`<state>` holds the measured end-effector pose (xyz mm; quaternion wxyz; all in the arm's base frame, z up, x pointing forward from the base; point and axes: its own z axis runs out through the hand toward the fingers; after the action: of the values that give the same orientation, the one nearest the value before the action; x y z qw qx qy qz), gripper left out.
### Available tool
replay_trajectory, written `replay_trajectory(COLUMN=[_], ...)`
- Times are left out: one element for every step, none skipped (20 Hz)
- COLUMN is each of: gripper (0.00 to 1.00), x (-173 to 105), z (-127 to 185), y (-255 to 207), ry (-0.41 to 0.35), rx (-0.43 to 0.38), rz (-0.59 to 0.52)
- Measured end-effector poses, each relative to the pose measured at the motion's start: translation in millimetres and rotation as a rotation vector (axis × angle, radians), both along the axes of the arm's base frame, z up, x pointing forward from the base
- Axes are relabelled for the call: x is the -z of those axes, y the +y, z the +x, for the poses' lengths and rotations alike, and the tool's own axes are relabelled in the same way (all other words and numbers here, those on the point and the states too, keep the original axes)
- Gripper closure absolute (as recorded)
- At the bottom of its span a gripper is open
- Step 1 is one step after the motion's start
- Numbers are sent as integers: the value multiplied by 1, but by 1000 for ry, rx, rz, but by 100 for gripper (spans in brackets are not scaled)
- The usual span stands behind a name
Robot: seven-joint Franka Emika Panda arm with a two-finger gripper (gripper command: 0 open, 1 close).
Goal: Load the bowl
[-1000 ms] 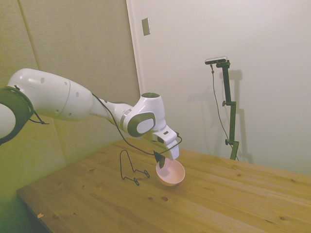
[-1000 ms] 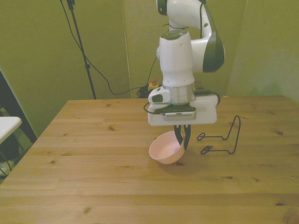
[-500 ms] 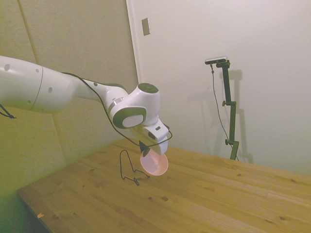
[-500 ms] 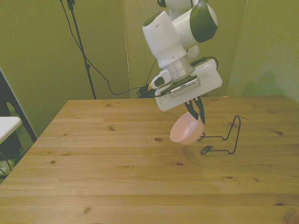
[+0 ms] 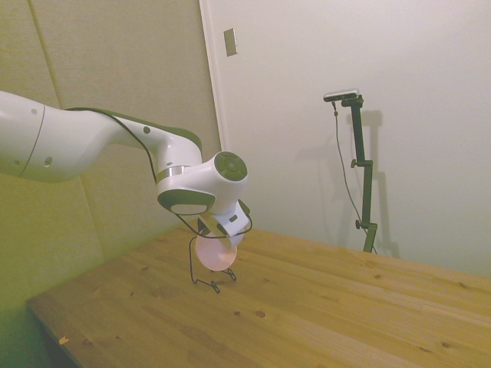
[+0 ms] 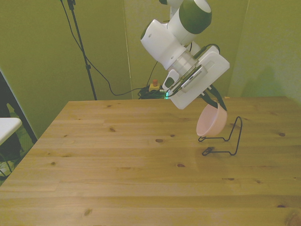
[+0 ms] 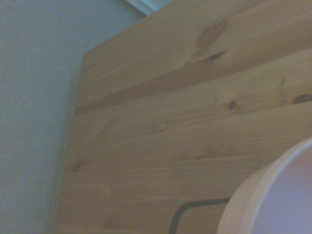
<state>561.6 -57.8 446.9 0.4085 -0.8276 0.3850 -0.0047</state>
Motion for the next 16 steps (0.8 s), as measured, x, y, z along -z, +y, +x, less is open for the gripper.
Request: replay_trajectory(gripper=[100, 100, 100, 100, 100, 100, 100, 100, 100, 100, 100, 100, 100, 100, 100, 100], x=[1, 1, 2, 2, 2, 2, 3, 5, 7, 9, 12, 13, 15, 17, 18, 20], z=[0, -1, -1, -1, -1, -1, -1, -1, -1, -1, 0, 1, 1, 2, 2, 2], y=[0, 0, 1, 1, 2, 3, 5, 7, 8, 9, 9, 10, 10, 10, 11, 11], ry=[1, -1, -7, -18, -27, -35, -45, -50, -54, -57, -60, -64, -69, -70, -71, -71], rx=[0, -3, -7, -12, -16, -28, -41, -55, -66, -70, -72, -75, -76, -77, -78, -81], rz=[0, -1, 3, 10, 18, 30, 47, 64, 77, 83, 90, 95, 101, 105, 113, 122])
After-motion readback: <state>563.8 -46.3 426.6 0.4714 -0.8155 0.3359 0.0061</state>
